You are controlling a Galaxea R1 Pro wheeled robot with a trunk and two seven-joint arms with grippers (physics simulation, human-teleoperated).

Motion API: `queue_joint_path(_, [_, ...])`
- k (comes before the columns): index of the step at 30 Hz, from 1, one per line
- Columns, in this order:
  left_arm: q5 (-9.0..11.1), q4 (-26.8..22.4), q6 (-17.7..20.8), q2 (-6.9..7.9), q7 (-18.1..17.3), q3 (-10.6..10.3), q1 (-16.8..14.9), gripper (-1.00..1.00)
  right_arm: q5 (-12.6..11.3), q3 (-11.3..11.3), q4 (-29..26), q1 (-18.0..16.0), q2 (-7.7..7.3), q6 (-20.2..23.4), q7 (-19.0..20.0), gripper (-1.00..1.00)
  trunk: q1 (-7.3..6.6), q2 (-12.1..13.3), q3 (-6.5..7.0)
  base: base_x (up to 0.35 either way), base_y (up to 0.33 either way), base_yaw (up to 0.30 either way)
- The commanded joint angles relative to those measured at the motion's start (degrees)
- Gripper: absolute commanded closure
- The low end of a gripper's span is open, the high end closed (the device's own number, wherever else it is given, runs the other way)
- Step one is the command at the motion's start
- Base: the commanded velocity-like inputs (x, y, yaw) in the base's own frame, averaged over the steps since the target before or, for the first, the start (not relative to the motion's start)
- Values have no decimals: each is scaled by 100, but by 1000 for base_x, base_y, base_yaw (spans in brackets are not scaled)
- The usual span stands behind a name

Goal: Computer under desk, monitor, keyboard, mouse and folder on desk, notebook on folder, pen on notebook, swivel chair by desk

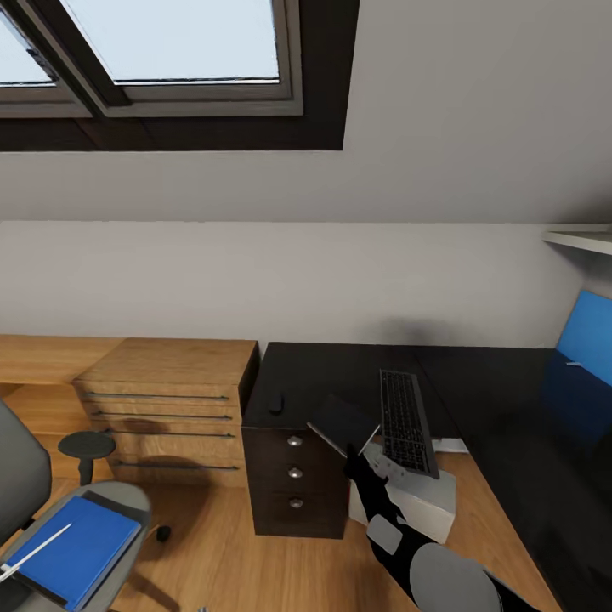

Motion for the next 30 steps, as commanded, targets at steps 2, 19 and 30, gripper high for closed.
queue_joint_path(2, [49,3,-18,0,5,-16,-4,-100,-59,1,13,-4,0,35,45,100,1,-6,-8,23,153,0])
queue_joint_path(19, [40,3,-18,0,-22,-21,-4,-100,-85,-10,16,-4,0,525,50,100,1,-6,-8,62,84,0])
queue_joint_path(30, [31,3,-18,0,-79,-24,-4,-100,-683,-9,7,-3,0,541,49,100,1,-6,-8,119,2,0])
